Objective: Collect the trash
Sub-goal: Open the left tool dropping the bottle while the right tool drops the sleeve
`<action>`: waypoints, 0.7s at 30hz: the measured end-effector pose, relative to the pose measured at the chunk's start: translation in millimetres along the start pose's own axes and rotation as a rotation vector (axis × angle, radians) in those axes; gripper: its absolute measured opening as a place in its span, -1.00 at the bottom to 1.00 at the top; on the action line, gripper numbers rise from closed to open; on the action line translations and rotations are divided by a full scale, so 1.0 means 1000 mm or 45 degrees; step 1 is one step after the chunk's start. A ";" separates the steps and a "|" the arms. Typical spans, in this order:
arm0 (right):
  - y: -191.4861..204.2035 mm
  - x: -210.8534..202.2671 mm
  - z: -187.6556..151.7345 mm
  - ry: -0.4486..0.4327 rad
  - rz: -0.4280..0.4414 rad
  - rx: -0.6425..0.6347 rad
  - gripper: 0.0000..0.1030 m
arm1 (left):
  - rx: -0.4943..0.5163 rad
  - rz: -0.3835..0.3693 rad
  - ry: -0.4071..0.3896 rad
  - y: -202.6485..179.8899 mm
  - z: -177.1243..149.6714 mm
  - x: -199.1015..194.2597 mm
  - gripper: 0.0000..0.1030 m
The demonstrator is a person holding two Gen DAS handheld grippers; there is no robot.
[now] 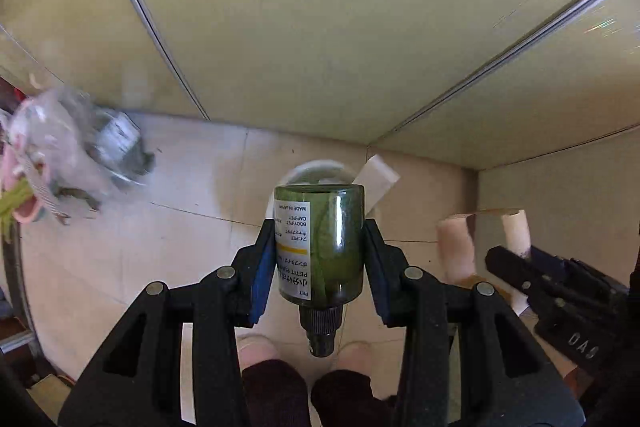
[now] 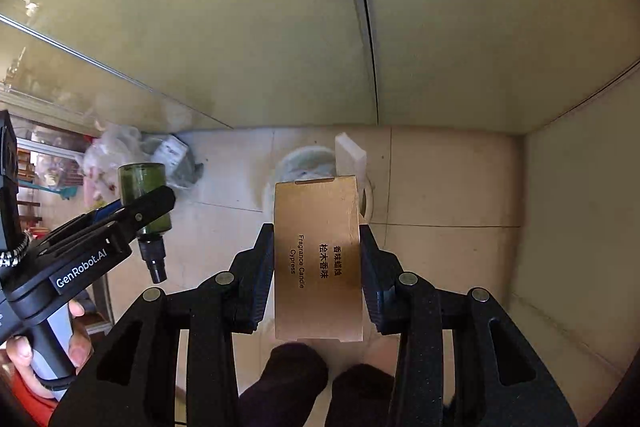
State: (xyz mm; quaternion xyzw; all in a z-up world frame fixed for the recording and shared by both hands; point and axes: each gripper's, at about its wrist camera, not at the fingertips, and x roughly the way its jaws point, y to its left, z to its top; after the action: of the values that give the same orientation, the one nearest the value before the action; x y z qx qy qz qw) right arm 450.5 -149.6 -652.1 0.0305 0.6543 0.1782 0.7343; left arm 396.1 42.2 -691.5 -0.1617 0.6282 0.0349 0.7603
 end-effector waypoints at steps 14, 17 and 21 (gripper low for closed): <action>-0.041 0.157 -0.007 0.066 0.062 0.106 -0.32 | -0.100 -0.056 0.131 0.042 -0.013 0.188 -0.20; -0.032 0.171 -0.008 0.095 0.081 0.079 -0.35 | -0.091 -0.048 0.138 0.046 -0.014 0.199 -0.20; -0.018 0.180 -0.011 0.142 0.094 0.018 -0.37 | -0.069 -0.051 0.179 0.042 -0.015 0.205 -0.20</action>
State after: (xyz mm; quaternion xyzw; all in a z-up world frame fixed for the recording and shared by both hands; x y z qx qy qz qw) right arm 458.2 -114.5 -830.1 0.0499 0.6937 0.2021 0.6895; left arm 413.6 47.2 -900.5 -0.1969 0.6754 0.0253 0.7103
